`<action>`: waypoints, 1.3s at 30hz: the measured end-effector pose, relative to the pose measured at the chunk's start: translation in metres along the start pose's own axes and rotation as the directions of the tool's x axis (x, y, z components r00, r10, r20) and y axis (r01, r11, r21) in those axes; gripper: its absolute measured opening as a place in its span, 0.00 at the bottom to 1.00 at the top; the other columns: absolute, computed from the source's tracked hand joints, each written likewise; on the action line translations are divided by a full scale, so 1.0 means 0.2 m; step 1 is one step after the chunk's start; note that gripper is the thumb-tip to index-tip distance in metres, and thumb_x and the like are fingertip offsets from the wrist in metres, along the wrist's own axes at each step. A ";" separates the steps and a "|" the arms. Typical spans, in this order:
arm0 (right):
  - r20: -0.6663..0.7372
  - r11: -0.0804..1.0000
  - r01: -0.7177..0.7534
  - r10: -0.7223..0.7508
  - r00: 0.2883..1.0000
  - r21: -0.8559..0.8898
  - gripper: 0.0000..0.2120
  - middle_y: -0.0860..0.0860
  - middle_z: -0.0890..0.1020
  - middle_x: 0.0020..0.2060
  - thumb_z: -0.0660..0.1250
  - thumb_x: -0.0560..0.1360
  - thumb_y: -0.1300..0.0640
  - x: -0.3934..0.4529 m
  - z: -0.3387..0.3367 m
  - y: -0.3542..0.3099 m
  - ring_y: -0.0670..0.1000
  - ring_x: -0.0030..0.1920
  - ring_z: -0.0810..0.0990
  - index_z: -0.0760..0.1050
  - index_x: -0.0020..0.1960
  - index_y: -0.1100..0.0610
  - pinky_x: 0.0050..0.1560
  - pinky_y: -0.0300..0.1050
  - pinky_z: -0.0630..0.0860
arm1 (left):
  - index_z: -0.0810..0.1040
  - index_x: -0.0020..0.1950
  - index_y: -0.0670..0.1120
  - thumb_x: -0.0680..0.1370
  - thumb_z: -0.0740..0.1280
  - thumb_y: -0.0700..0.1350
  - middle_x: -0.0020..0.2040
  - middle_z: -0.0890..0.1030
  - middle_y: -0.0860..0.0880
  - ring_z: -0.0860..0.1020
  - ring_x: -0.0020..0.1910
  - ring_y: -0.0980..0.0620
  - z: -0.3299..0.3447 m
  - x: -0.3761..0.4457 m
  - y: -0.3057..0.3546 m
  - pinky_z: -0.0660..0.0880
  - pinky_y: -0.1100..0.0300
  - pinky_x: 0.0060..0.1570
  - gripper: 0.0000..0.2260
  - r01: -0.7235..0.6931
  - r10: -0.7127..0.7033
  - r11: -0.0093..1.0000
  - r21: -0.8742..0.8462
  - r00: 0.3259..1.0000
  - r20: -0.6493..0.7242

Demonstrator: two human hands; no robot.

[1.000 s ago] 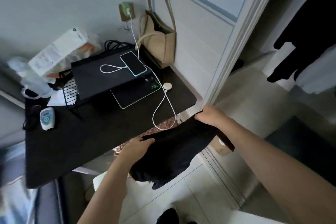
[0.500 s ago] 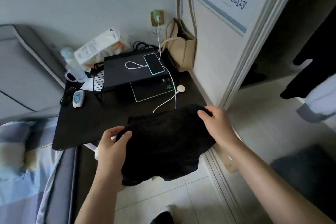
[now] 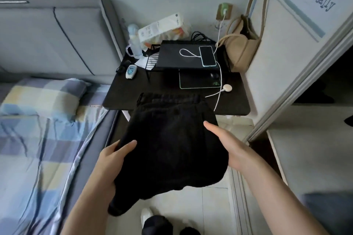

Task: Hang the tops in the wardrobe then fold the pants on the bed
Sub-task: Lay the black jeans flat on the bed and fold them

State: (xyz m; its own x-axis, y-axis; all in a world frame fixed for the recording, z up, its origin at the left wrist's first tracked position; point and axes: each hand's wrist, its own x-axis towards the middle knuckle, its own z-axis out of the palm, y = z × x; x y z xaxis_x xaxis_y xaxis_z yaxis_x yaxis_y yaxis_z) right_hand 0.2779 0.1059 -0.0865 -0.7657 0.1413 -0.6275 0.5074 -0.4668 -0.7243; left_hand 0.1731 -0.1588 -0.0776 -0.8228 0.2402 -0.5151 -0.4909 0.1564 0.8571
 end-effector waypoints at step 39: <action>0.678 0.759 0.384 0.100 0.729 -0.525 0.20 0.49 0.80 0.56 0.71 0.73 0.48 -0.07 2.89 1.11 0.42 0.54 0.80 0.63 0.58 0.41 0.55 0.39 0.76 | 0.81 0.61 0.45 0.78 0.65 0.52 0.59 0.83 0.42 0.81 0.59 0.45 -2.13 -0.76 -0.41 0.80 0.55 0.53 0.16 -0.406 0.069 0.678 -0.612 0.865 -0.497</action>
State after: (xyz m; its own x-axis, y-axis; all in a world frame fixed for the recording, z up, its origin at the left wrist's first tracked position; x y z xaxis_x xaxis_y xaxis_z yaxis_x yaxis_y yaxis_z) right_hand 0.1729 -0.5046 -0.0726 -0.7749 -0.5354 -0.3360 0.2984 0.1587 -0.9412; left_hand 0.2162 -0.6160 -0.0650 -0.8879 -0.2577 -0.3810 -0.1743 -0.5780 0.7972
